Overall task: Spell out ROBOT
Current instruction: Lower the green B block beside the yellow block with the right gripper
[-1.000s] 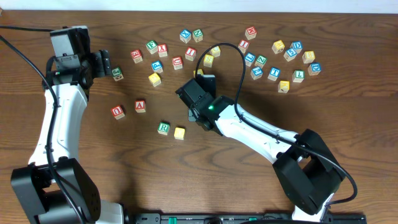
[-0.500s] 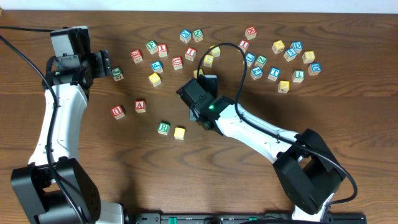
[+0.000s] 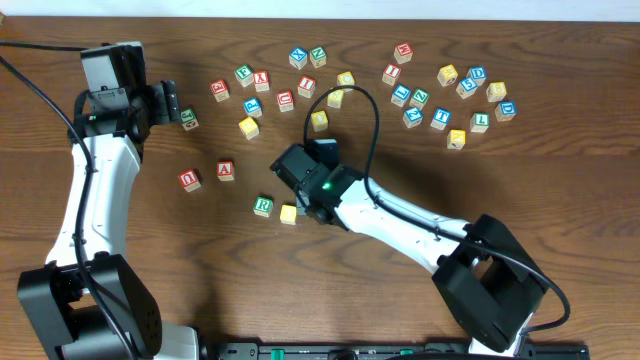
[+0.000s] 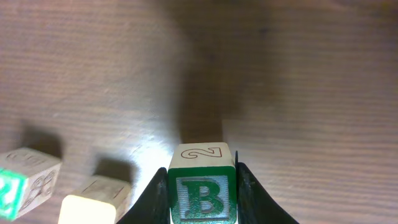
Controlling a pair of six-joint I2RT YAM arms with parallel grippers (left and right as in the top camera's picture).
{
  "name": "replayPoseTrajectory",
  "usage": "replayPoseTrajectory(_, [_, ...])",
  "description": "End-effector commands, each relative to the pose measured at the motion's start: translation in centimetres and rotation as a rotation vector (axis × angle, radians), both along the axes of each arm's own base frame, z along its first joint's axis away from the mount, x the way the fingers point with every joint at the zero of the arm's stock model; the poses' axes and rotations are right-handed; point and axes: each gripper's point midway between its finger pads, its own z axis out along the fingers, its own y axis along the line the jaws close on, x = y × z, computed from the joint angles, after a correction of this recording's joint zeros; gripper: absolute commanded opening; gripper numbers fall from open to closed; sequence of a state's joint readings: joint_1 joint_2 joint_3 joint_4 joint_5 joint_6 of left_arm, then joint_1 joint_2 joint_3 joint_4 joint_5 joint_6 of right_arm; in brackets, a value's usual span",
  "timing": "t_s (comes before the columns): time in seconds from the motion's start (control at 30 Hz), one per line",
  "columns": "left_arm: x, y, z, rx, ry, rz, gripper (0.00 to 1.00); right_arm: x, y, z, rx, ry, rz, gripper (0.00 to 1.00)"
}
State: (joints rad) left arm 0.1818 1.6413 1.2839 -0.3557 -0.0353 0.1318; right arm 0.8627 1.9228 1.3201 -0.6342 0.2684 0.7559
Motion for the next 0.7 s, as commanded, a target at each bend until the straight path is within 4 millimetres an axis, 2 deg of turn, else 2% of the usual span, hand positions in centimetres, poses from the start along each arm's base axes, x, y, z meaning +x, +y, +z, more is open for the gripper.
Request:
replayPoseTrajectory(0.0, [-0.1, 0.2, -0.7, 0.0, 0.018, 0.0, 0.91, -1.0, 0.7, -0.6, 0.013, 0.014, -0.032, 0.01])
replayPoseTrajectory(0.17, [0.0, 0.2, -0.7, 0.0, 0.015, 0.0, 0.91, -2.0, 1.5, -0.7, 0.025, 0.03, -0.032, 0.01])
replayPoseTrajectory(0.63, [0.0, 0.2, -0.7, 0.0, 0.015, 0.0, 0.91, -1.9, 1.3, -0.7, 0.019, 0.023, -0.042, 0.01])
replayPoseTrajectory(0.67, [0.0, 0.2, -0.7, 0.0, 0.016, 0.0, 0.91, -1.9, 1.3, -0.7, 0.019, 0.023, -0.042, 0.04])
